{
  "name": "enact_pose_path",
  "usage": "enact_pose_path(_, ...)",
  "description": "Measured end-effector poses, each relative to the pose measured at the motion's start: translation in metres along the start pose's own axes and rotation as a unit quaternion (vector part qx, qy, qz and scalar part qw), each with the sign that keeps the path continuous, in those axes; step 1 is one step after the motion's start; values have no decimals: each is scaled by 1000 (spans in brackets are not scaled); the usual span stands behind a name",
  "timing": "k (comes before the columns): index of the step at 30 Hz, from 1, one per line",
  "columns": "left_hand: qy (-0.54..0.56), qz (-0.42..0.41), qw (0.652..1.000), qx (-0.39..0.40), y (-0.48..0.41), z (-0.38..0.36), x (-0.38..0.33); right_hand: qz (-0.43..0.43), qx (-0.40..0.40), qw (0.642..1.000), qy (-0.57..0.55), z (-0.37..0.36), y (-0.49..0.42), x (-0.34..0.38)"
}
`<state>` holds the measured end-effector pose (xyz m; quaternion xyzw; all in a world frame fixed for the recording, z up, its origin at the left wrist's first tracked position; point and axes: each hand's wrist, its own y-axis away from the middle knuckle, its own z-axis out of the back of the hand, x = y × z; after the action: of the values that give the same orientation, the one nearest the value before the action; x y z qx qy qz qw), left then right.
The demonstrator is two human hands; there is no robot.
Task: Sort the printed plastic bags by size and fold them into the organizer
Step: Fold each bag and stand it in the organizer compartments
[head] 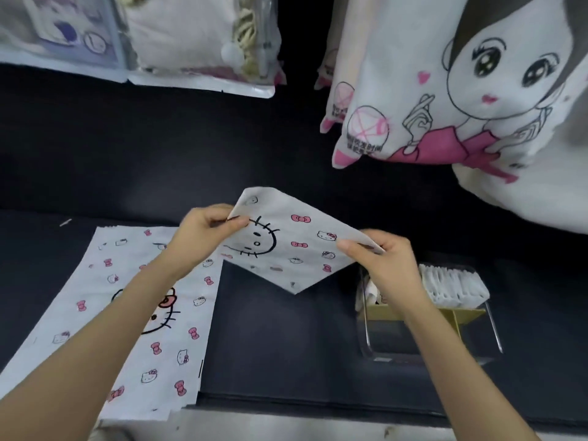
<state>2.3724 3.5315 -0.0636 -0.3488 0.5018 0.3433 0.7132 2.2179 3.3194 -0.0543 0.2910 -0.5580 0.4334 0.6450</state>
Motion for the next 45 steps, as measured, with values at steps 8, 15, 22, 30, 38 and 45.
enact_pose_path(8,-101,165,979,64,94,-15,101,-165,107,981,0,-15,68,-68)
enact_pose_path(15,-81,283,956,8,149,-50,175,-280,127,951,-30,-33,84,-149)
enact_pose_path(22,-49,319,946,-18,148,-50,182,-305,145,941,32,-37,79,-182)
enact_pose_path(30,-160,277,930,-180,138,-77,194,-368,45,919,133,-64,71,-209)
enact_pose_path(38,-360,247,884,-165,133,-97,207,-386,-49,912,132,-72,81,-208)
enact_pose_path(45,-543,66,830,-112,135,-87,219,-381,-28,909,164,-73,78,-202)
